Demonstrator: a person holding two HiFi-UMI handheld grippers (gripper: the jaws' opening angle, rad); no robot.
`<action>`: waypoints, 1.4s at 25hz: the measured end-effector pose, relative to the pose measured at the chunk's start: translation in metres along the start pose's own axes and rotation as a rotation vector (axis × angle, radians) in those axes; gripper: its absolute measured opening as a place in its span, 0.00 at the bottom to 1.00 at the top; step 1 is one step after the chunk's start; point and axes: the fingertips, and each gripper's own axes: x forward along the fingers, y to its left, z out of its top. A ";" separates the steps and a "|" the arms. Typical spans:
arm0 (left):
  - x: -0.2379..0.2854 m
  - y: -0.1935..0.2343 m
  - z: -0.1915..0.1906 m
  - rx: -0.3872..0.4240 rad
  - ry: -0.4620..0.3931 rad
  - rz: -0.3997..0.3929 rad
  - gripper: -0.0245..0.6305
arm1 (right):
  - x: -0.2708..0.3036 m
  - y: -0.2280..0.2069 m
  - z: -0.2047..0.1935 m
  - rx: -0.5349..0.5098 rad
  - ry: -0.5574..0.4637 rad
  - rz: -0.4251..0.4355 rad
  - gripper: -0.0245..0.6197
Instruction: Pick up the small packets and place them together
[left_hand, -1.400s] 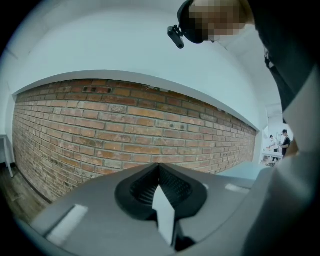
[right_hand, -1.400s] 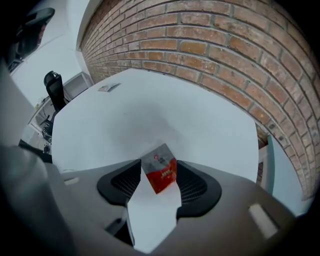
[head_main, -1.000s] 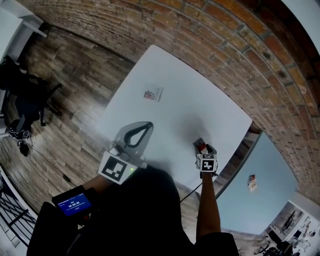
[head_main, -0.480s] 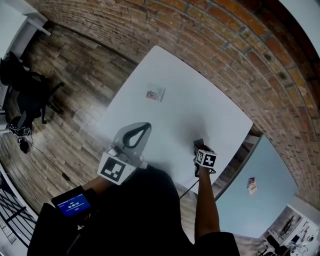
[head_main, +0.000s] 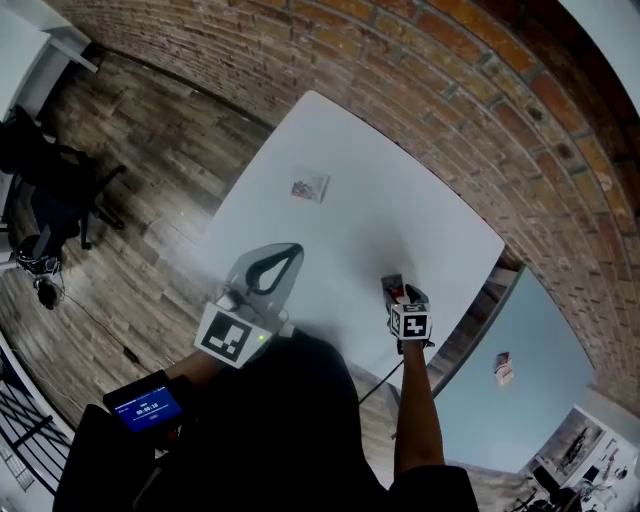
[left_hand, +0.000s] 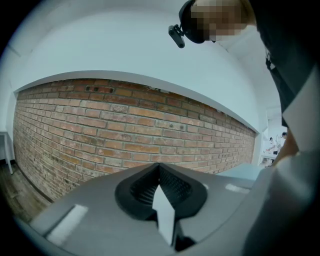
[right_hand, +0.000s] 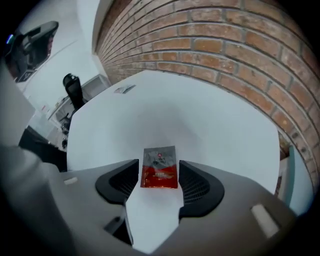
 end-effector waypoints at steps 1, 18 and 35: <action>0.001 -0.001 0.000 0.001 0.000 -0.004 0.04 | 0.002 0.000 -0.003 -0.034 0.020 0.017 0.44; -0.002 0.008 0.000 -0.004 0.004 0.005 0.04 | 0.008 -0.003 -0.014 0.152 0.044 0.010 0.24; -0.003 0.026 0.001 -0.017 0.007 0.001 0.04 | 0.017 -0.004 0.044 0.568 -0.177 0.016 0.09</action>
